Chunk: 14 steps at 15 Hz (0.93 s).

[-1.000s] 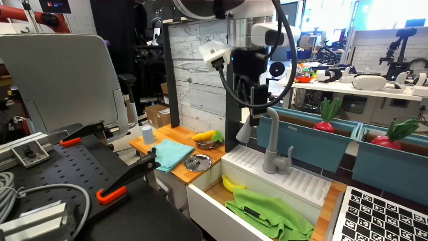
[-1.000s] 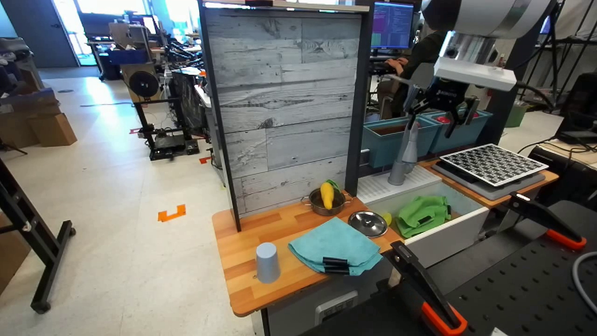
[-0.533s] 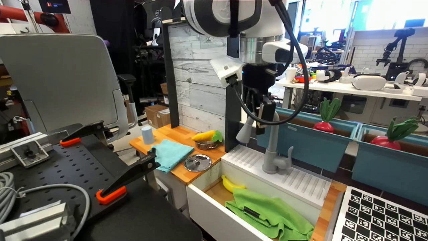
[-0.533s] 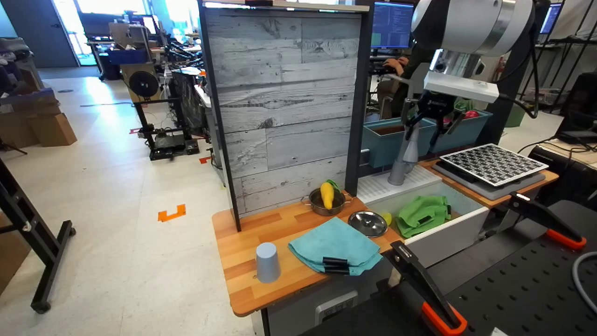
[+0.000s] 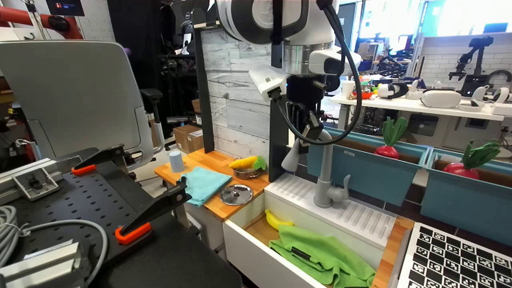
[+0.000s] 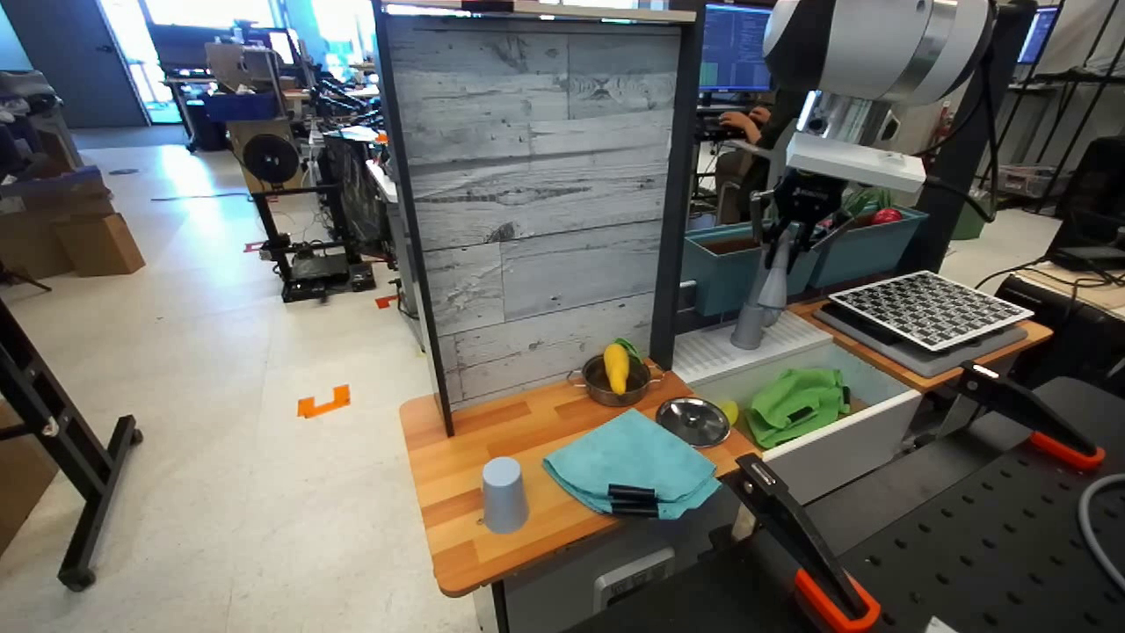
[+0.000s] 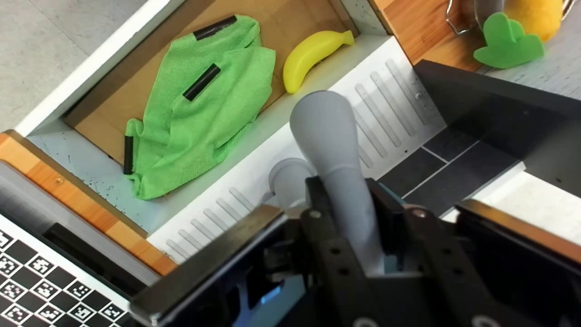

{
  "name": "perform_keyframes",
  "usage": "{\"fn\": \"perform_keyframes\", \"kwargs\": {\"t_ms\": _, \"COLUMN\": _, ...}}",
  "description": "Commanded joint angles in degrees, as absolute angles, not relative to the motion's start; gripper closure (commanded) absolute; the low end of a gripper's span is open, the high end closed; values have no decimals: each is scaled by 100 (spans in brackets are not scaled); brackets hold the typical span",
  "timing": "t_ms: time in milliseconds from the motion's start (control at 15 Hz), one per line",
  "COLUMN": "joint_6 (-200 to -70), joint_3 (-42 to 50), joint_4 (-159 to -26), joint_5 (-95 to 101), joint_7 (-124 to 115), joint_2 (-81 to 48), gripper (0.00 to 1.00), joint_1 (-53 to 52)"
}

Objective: Move the tap nozzle to the left

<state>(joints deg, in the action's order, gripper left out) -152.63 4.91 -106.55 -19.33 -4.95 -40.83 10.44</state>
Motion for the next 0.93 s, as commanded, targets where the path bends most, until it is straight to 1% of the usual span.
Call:
{"fn": "perform_keyframes", "kwargs": {"t_ms": 0, "joint_6": -15122, "joint_3": 429, "joint_4": -10721, "joint_5": -1806, "joint_7": -673, "joint_2": -4042, "gripper": 94, "joint_1": 1034}}
{"fn": "perform_keyframes", "kwargs": {"t_ms": 467, "joint_6": -14454, "joint_3": -186, "joint_4": -10211, "joint_5": -2347, "joint_7": -566, "joint_2": -4120, "gripper": 94, "joint_1": 1509}}
{"fn": "perform_keyframes", "kwargs": {"t_ms": 867, "joint_6": -13903, "joint_3": -376, "joint_4": -9631, "joint_5": -2527, "joint_7": -649, "joint_2": -4394, "gripper": 94, "joint_1": 1626}}
